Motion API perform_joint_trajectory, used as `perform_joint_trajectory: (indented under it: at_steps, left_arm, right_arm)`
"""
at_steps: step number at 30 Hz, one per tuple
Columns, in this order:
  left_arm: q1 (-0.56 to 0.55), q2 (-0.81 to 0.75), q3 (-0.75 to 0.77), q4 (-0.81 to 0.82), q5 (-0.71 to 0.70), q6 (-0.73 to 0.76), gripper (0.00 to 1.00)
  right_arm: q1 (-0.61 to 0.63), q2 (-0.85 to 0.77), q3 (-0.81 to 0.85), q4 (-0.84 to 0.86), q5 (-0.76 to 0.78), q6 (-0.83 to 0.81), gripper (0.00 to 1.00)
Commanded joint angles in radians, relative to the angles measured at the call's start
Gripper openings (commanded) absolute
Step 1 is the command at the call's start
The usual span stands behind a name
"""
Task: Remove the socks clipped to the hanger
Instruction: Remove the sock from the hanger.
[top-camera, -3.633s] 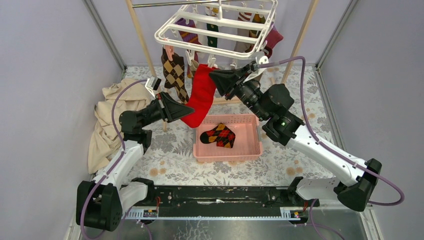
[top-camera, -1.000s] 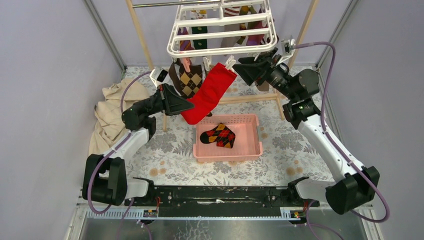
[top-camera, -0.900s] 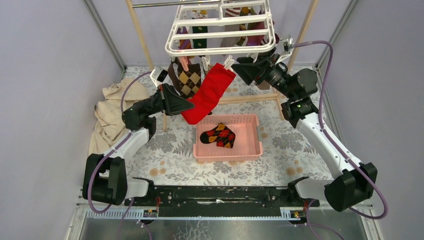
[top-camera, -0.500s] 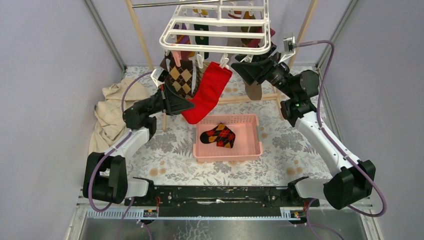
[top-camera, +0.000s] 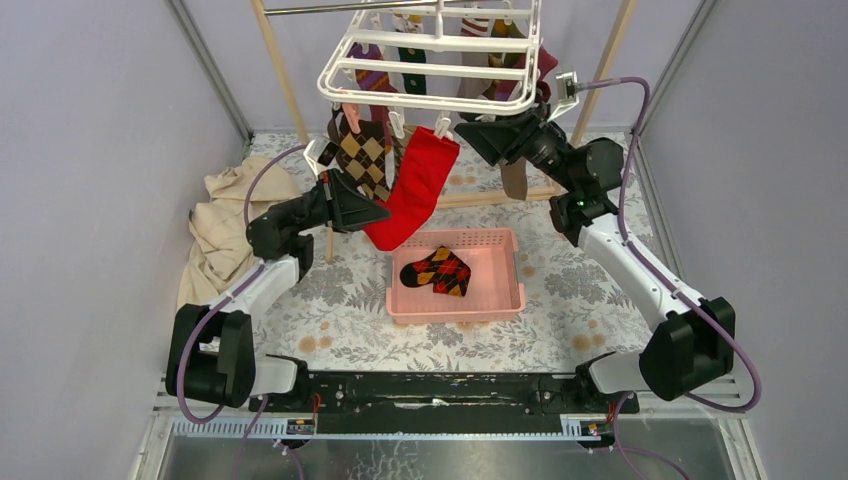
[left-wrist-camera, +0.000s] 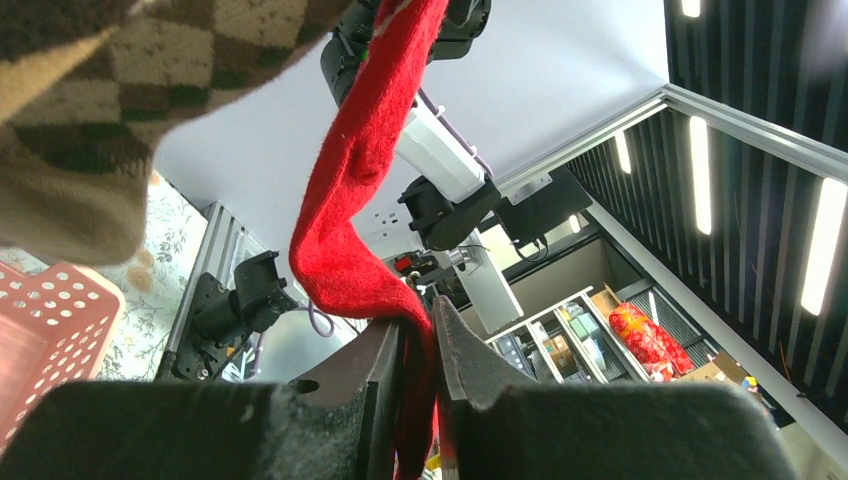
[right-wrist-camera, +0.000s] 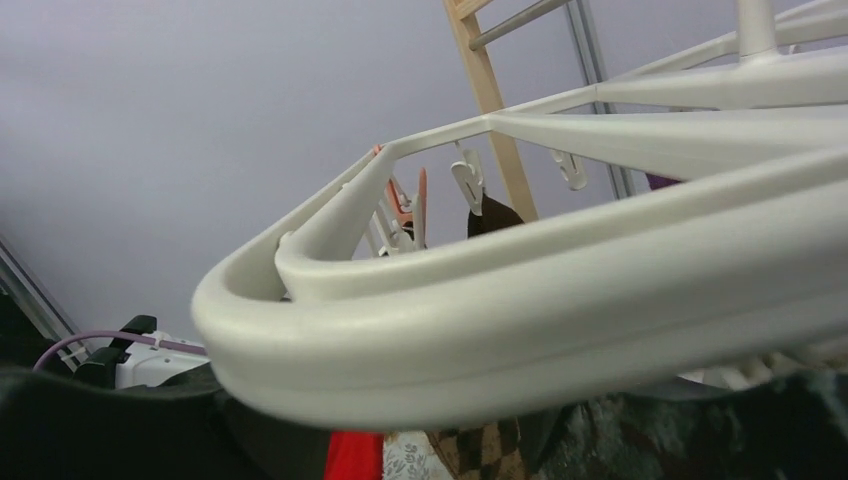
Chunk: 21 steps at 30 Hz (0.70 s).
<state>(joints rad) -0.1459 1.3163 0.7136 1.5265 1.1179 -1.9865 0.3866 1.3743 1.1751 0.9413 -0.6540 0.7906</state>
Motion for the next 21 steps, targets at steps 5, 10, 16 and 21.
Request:
perform_joint_trajectory:
  at_steps: [5,10,16,21]
  left_arm:
    - [-0.015,0.004,-0.022,0.077,0.013,0.029,0.22]
    - [-0.019,0.004,-0.023,0.075,0.015,0.031,0.22]
    - [-0.040,0.004,-0.020,0.074,0.010,0.034,0.22]
    - [-0.065,0.009,-0.024,0.069,0.004,0.046,0.22]
  right_arm:
    - [0.086,0.003,0.081,0.025,0.031,-0.063,0.64]
    - [0.103,0.016,0.093,0.028,0.031,-0.068,0.65]
    - [0.146,0.017,0.109,-0.033,0.079,-0.145,0.66]
    - [0.205,-0.006,0.082,-0.090,0.181,-0.225,0.67]
